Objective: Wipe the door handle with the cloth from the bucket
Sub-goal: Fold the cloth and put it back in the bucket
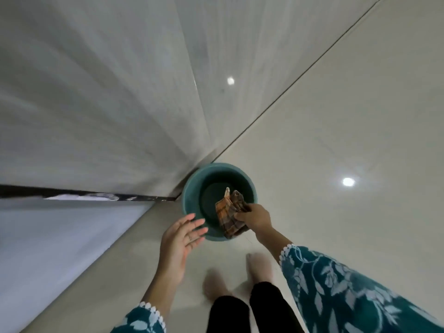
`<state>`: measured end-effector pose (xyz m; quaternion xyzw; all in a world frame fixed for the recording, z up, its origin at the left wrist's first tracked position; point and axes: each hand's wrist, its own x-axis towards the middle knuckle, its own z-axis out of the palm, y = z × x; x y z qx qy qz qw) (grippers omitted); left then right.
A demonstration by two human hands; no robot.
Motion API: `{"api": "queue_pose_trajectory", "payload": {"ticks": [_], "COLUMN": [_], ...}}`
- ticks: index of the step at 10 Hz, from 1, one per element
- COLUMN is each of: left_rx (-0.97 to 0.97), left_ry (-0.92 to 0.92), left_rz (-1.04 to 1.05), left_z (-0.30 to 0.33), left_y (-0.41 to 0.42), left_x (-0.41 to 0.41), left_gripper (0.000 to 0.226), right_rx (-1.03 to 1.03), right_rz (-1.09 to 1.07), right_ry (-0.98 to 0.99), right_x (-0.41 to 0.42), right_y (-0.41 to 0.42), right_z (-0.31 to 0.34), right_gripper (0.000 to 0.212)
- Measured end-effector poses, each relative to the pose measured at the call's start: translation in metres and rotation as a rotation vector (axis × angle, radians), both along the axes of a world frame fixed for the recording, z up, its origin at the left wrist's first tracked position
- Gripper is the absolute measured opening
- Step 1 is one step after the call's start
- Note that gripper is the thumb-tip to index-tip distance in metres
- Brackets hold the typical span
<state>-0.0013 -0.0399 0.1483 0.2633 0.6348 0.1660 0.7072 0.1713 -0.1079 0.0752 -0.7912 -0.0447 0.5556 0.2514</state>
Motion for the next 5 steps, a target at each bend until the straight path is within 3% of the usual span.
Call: {"api": "queue_pose_trajectory", "payload": {"ticks": [2, 3, 4, 5], "left_rx": [0.086, 0.121, 0.113, 0.097], "left_ry": [-0.075, -0.095, -0.091, -0.073], "left_rz": [0.097, 0.079, 0.086, 0.109], "left_z": [-0.148, -0.188, -0.200, -0.187], "left_y": [0.028, 0.032, 0.032, 0.032], "left_x": [0.020, 0.020, 0.021, 0.017], "left_gripper": [0.023, 0.022, 0.021, 0.022], "right_rx": [-0.141, -0.175, -0.168, -0.219], "right_rz": [0.210, 0.249, 0.315, 0.328], "right_ry": [-0.141, -0.071, 0.001, -0.062], "right_x": [-0.011, -0.020, -0.025, -0.022], "right_y": [0.054, 0.076, 0.082, 0.070], "right_z": [-0.201, -0.264, -0.289, -0.270], "right_gripper": [0.037, 0.041, 0.042, 0.043]}}
